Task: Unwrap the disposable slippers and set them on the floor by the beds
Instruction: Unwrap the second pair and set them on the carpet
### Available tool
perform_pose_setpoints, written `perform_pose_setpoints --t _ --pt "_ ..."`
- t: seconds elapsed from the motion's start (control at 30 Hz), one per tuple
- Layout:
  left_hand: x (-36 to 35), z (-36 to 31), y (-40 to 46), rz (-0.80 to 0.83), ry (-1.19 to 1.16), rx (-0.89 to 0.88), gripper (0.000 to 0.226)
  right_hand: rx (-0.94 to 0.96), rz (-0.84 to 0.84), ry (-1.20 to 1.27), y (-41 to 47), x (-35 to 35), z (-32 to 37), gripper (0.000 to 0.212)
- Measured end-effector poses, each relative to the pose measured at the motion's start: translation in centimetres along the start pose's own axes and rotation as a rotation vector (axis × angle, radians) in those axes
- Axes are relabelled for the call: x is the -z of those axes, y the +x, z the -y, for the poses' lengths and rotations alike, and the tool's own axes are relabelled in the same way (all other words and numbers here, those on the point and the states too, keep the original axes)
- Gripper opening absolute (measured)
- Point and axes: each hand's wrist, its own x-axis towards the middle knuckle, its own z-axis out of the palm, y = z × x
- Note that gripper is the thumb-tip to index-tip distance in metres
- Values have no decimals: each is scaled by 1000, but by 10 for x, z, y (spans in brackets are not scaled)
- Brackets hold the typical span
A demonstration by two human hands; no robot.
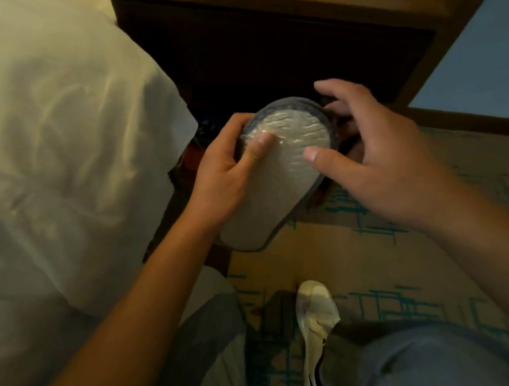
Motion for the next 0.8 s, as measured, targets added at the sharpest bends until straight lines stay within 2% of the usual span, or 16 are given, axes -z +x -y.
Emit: perform_pose_setpoints --t 0.13,0.27,0.43,0.53,0.67,0.8 --pt "-2 -7 -5 25 32 -27 20 -7 1 -23 -7 -5 4 67" --pt "0 -17 -4 26 88 -37 18 -52 -5 81 -3 -6 1 56" --pt "-11 -26 -10 -14 95 -60 17 -96 -12 231 -8 -8 2 55" --pt "-19 -34 -10 -72 85 -47 26 -126 -70 406 -17 -12 1 50" --pt "-17 -38 -2 -79 110 -40 50 -182 -138 686 -28 -21 1 26" --pt "-19 -37 -7 -30 137 -18 49 -181 -169 677 -39 -28 -6 22"
